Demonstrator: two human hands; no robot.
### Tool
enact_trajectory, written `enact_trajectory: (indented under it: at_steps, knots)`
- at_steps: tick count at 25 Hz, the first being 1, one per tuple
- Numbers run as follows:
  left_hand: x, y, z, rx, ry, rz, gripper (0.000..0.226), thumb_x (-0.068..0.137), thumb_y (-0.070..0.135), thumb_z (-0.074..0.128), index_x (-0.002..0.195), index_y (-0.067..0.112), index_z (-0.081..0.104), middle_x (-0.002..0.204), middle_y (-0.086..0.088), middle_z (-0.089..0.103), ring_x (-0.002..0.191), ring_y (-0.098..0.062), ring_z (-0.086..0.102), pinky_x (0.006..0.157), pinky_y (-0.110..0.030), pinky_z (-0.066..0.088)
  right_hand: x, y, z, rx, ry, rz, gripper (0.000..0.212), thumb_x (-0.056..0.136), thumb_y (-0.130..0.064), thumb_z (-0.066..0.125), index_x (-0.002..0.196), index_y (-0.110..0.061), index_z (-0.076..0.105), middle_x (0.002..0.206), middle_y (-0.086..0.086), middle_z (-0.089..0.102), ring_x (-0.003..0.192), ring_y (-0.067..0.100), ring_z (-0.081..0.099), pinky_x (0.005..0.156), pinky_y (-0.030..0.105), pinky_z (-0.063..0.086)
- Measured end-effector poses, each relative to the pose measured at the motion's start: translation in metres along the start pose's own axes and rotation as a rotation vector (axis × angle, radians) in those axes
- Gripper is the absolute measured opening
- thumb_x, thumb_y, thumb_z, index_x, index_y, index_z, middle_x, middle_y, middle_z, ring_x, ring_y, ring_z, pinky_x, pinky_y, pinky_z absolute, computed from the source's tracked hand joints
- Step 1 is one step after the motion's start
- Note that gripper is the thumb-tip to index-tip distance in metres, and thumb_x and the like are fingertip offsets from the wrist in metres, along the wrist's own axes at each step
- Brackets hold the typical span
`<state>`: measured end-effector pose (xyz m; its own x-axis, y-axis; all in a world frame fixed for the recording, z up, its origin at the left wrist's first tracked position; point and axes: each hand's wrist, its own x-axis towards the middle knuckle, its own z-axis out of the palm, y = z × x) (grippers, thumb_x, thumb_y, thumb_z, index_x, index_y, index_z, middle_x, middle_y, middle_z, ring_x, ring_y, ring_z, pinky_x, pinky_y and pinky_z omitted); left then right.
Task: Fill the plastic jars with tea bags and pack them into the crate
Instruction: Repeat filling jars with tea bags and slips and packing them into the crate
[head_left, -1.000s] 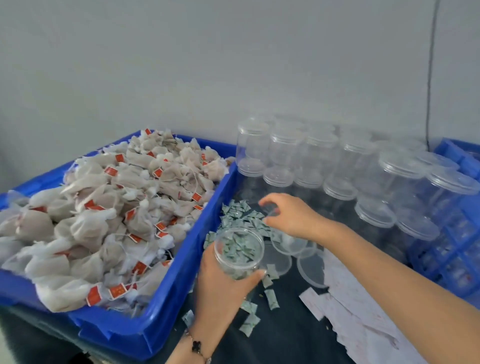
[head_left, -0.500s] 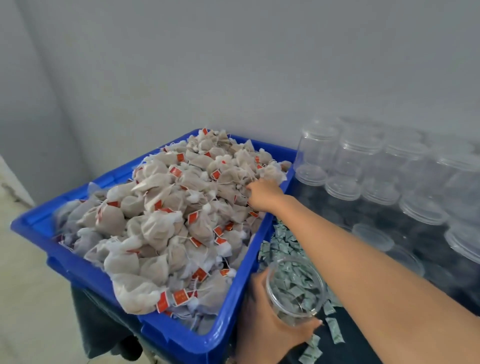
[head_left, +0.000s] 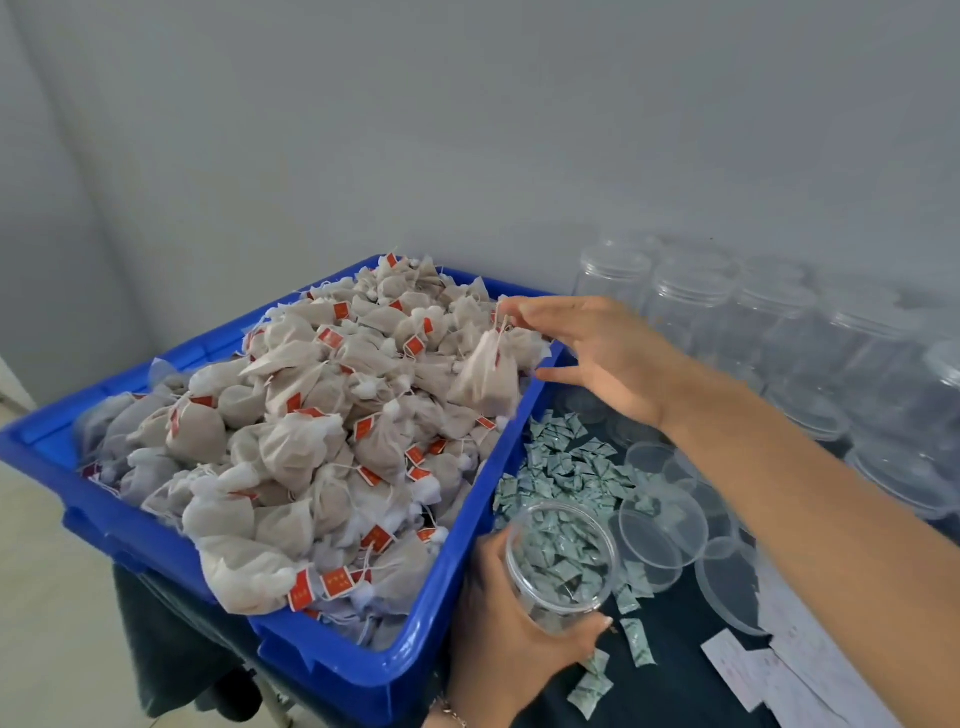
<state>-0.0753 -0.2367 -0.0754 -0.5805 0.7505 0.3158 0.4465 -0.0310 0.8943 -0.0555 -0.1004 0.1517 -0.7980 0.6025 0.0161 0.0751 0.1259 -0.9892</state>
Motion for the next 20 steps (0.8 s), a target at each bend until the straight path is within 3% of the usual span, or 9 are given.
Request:
enact_trajectory:
  at_steps: [3, 7, 11, 15, 18, 20]
  knots:
    - [0.001, 0.000, 0.002, 0.019, 0.023, 0.023, 0.095, 0.042, 0.057, 0.082, 0.120, 0.053, 0.028, 0.118, 0.027, 0.046, 0.110, 0.007, 0.050, 0.088, -0.022, 0.051, -0.053, -0.006, -0.010, -0.039, -0.074, -0.004, 0.033, 0.080, -0.036, 0.059, 0.110, -0.025, 0.069, 0.121, -0.016, 0.064, 0.113, 0.000, 0.057, 0.089, 0.032, 0.051]
    - [0.003, -0.003, 0.002, 0.037, 0.018, 0.048, 0.107, 0.041, 0.057, 0.083, 0.123, 0.065, 0.015, 0.123, 0.031, 0.039, 0.115, 0.008, 0.046, 0.087, -0.013, 0.043, -0.103, 0.019, -0.009, -0.248, -0.139, 0.086, 0.039, 0.081, -0.044, 0.055, 0.118, -0.037, 0.063, 0.121, -0.034, 0.057, 0.111, -0.013, 0.052, 0.093, 0.021, 0.047]
    - [0.004, -0.006, 0.003, 0.077, 0.017, 0.032, 0.108, 0.038, 0.063, 0.083, 0.121, 0.064, 0.014, 0.123, 0.027, 0.043, 0.112, 0.006, 0.049, 0.086, -0.012, 0.042, -0.111, 0.039, -0.008, -0.371, -0.116, 0.108, 0.032, 0.089, -0.026, 0.059, 0.118, -0.039, 0.060, 0.117, -0.041, 0.052, 0.109, -0.024, 0.045, 0.088, 0.000, 0.038]
    - [0.004, -0.004, 0.003, 0.055, 0.027, 0.034, 0.106, 0.039, 0.061, 0.084, 0.120, 0.066, 0.015, 0.121, 0.029, 0.043, 0.110, 0.012, 0.047, 0.080, -0.007, 0.043, -0.093, 0.031, -0.003, -0.522, -0.030, 0.028, 0.035, 0.094, -0.027, 0.053, 0.129, -0.030, 0.055, 0.129, -0.033, 0.045, 0.110, -0.027, 0.039, 0.090, -0.001, 0.034]
    - [0.003, -0.002, 0.003, 0.045, 0.043, 0.008, 0.101, 0.039, 0.064, 0.080, 0.116, 0.067, 0.015, 0.115, 0.026, 0.047, 0.104, 0.002, 0.054, 0.081, -0.019, 0.051, -0.084, 0.021, -0.001, -0.520, -0.043, -0.004, 0.034, 0.094, -0.030, 0.052, 0.128, -0.028, 0.057, 0.126, -0.033, 0.051, 0.116, -0.019, 0.042, 0.099, 0.009, 0.037]
    - [0.003, 0.000, 0.002, 0.060, 0.040, 0.027, 0.098, 0.039, 0.066, 0.078, 0.117, 0.062, 0.018, 0.115, 0.026, 0.046, 0.104, 0.001, 0.054, 0.082, -0.023, 0.052, -0.084, 0.025, -0.002, -0.618, -0.118, 0.025, 0.034, 0.094, -0.031, 0.053, 0.123, -0.018, 0.062, 0.129, -0.017, 0.057, 0.114, -0.008, 0.050, 0.098, 0.005, 0.035]
